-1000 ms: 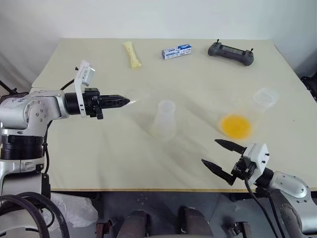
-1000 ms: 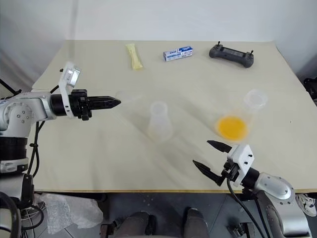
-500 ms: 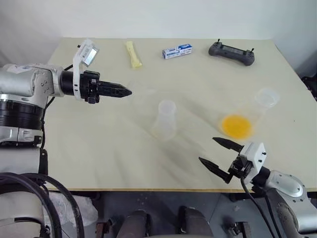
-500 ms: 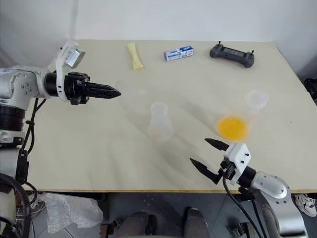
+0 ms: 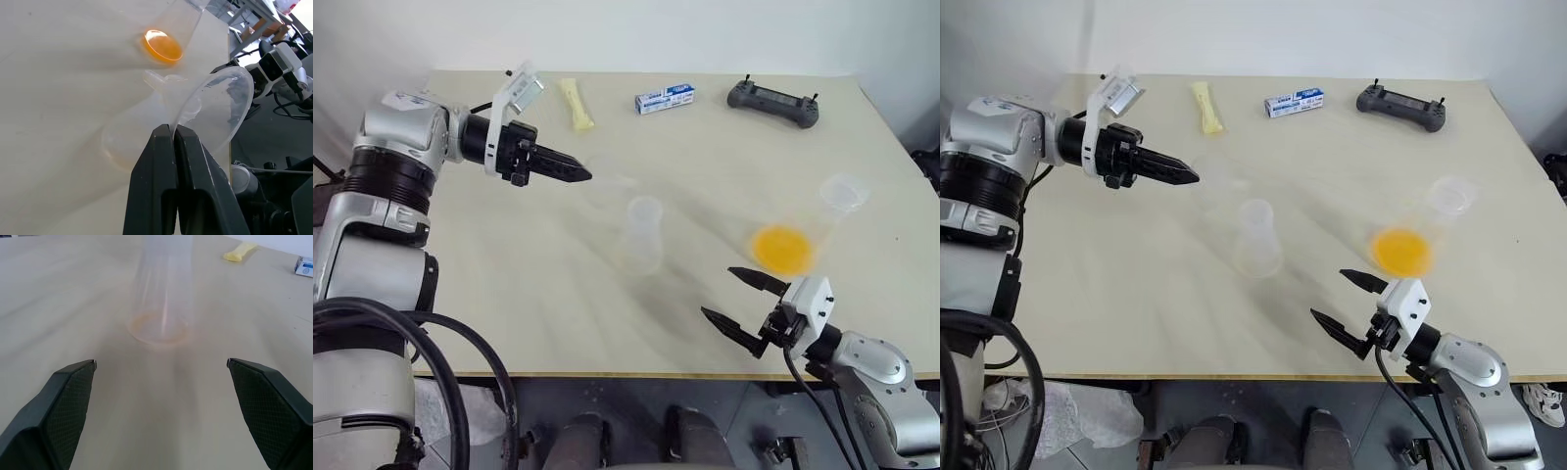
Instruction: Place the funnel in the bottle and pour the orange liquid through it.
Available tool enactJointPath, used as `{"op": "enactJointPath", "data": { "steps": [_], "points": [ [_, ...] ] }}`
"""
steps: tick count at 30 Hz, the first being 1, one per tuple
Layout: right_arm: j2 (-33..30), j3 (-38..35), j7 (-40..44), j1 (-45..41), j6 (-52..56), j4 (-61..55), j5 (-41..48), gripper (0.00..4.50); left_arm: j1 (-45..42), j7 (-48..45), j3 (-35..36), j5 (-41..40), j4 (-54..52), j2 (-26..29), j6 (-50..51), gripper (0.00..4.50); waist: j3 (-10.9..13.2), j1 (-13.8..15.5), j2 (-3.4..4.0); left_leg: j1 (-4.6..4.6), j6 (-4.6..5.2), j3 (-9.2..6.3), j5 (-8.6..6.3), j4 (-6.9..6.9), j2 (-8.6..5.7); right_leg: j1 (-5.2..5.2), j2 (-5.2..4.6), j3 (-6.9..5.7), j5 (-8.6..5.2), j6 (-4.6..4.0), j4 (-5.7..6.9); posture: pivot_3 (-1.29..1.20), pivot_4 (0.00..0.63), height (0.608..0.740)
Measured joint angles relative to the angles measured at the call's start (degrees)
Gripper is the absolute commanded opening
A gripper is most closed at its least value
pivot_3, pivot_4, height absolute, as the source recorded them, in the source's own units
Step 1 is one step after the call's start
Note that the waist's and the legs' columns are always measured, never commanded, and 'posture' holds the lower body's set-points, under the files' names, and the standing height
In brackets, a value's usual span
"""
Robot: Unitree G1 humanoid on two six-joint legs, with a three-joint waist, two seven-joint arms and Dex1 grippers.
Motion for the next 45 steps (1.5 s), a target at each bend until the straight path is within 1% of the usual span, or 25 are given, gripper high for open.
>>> {"op": "enactJointPath", "data": {
  "steps": [5,8,19,23,25,33,38,45],
  "points": [
    [0.56,0.05,-0.62,0.34,-0.03,0.00,-0.13,4.50,-2.32,0.00,-6.59,-2.82,2.22,-0.08,-2.61,0.04,0.03,0.04,-0.03,-0.03,0.01,-0.03,0.00,0.02,0.00,0.00,0.00,0.00,0.00,0.00,0.00,0.00,0.150,0.740],
    [0.73,0.09,-0.76,0.73,-0.10,0.00,-0.42,4.50,-4.00,0.00,-9.15,-4.45,2.90,-0.23,-3.74,0.04,0.04,0.06,-0.05,-0.04,0.01,-0.04,0.00,0.02,-0.01,0.00,0.00,-0.01,0.00,0.00,0.00,0.00,0.150,0.740],
    [1.87,0.21,-0.68,1.76,-2.31,0.00,-1.71,4.50,-8.43,0.00,-13.43,-8.74,5.10,-1.52,-5.83,0.04,0.05,0.01,-0.05,-0.04,0.02,-0.03,0.01,0.02,-0.01,-0.01,0.01,-0.01,0.00,0.00,0.00,0.00,0.150,0.740],
    [1.53,0.18,0.08,0.15,-3.16,0.00,-1.66,4.50,-8.60,0.00,-15.87,-10.13,4.88,-0.88,-6.05,0.04,0.05,-0.01,-0.05,-0.04,0.02,-0.03,0.01,0.03,0.00,-0.01,0.01,0.00,0.00,0.00,0.01,0.00,0.150,0.740],
    [0.38,-0.01,0.69,-1.35,-3.02,0.00,-1.38,4.50,-8.61,0.00,-17.35,-10.73,4.70,-0.65,-6.21,0.04,0.05,0.02,-0.05,-0.05,0.03,-0.04,0.01,0.05,-0.01,-0.01,0.00,0.00,0.00,0.00,0.01,0.00,0.150,0.740],
    [-1.43,-1.57,1.36,-6.83,-1.04,-1.06,1.60,4.50,-9.23,0.00,-21.24,-13.22,4.23,-0.47,-7.43,0.04,0.05,0.02,-0.06,-0.07,0.03,-0.08,0.01,0.07,0.00,-0.01,0.01,-0.04,0.00,0.00,0.01,0.00,0.150,0.740],
    [-1.89,-1.57,1.26,-8.41,0.11,-2.51,2.27,4.50,-11.52,0.00,-23.02,-14.65,4.30,-0.65,-8.19,0.04,0.06,0.09,-0.07,-0.10,0.04,-0.08,0.01,0.07,-0.04,-0.01,-0.02,-0.04,0.00,0.01,0.01,0.00,0.150,0.740],
    [-2.52,-1.57,1.29,-8.63,0.41,-3.45,2.76,4.50,-12.28,0.00,-26.52,-16.16,4.43,-0.96,-8.35,0.04,0.06,0.04,-0.08,-0.10,0.04,-0.07,0.02,0.08,-0.03,-0.01,-0.01,-0.04,0.00,0.01,0.01,0.00,0.150,0.740]
  ]
}}
